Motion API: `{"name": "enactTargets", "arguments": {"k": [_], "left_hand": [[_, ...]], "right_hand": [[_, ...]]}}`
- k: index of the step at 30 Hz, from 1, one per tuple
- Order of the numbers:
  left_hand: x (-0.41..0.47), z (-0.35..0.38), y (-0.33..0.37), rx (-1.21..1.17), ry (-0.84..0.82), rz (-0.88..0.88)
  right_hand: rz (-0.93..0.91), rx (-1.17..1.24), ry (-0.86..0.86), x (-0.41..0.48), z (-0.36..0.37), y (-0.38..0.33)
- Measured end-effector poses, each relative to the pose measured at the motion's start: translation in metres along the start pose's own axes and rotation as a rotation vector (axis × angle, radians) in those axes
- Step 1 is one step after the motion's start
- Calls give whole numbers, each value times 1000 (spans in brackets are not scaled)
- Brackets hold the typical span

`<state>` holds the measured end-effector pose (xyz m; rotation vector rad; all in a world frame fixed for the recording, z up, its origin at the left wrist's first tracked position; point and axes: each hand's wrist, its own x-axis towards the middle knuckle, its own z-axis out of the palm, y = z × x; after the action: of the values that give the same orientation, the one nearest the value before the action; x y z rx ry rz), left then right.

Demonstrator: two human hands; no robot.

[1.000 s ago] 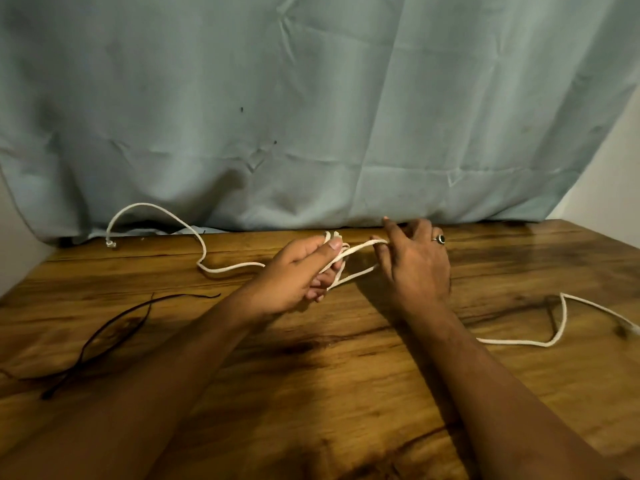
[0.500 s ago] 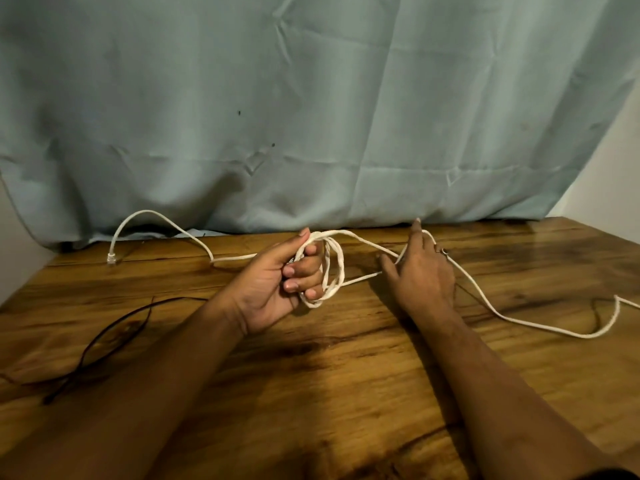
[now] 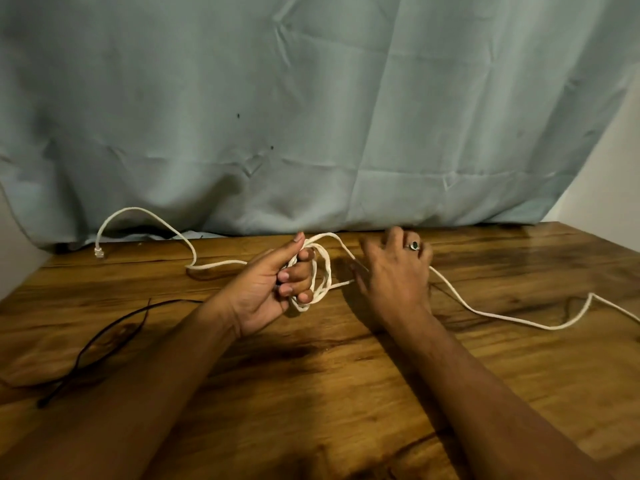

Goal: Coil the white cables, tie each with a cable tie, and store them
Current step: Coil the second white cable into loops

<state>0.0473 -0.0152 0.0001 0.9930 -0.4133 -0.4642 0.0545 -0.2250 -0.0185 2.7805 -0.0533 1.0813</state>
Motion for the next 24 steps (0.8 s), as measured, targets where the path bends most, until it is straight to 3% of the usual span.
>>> {"name": "enactTargets", "arguments": {"k": [11, 18, 24], "left_hand": [[-2, 6, 13, -230, -157, 13], [7, -2, 15, -338, 132, 160], [13, -7, 10, -141, 204, 228]], "right_hand": [[-362, 12, -308, -7, -7, -24], [-560, 159, -191, -11, -14, -35], [-667, 266, -57, -15, -28, -38]]}}
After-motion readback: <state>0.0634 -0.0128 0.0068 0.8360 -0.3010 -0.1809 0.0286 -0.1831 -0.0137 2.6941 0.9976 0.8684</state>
